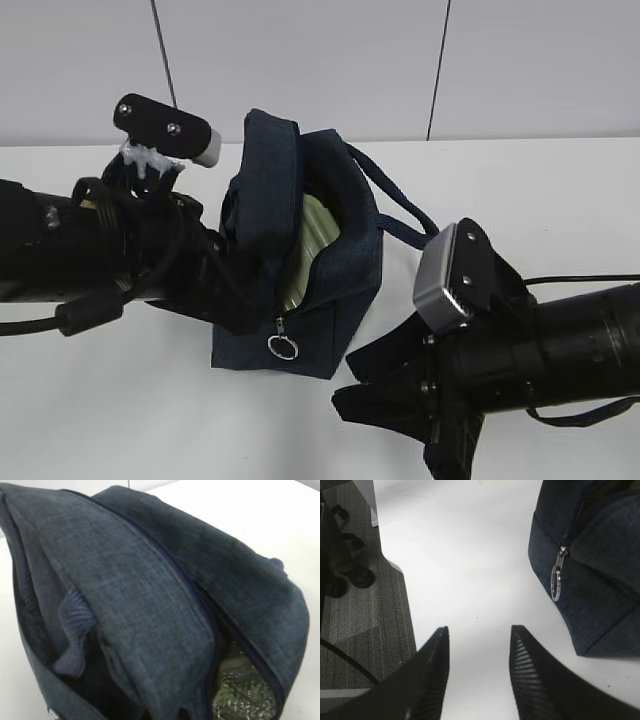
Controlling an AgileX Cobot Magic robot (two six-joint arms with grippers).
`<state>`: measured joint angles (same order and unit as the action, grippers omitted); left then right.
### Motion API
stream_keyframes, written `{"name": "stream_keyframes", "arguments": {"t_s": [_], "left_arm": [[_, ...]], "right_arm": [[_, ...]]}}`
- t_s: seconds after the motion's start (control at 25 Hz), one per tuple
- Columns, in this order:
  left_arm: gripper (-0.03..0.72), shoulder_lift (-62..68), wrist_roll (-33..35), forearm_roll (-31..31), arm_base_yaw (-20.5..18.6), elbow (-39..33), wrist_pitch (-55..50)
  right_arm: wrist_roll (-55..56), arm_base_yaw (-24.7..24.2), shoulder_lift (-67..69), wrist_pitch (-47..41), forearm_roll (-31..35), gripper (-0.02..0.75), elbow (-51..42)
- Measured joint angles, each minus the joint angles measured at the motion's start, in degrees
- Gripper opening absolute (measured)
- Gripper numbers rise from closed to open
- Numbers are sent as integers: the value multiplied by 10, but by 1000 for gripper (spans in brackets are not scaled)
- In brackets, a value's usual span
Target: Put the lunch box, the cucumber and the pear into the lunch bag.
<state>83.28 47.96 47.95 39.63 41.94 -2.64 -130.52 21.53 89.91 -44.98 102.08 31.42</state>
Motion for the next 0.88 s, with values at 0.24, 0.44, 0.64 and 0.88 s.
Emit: {"name": "stream_keyframes", "arguments": {"t_s": [0.24,0.44,0.64,0.88], "left_arm": [[4,0,0,2,0,0,3],[4,0,0,2,0,0,3],[4,0,0,2,0,0,3],[4,0,0,2,0,0,3]], "right_arm": [[-3,0,28,0,1,317,28],[-36,0,64,-16,2,317,33],[-47,0,90,-29,2,317,45],[-47,0,117,-29,2,317,68]]}}
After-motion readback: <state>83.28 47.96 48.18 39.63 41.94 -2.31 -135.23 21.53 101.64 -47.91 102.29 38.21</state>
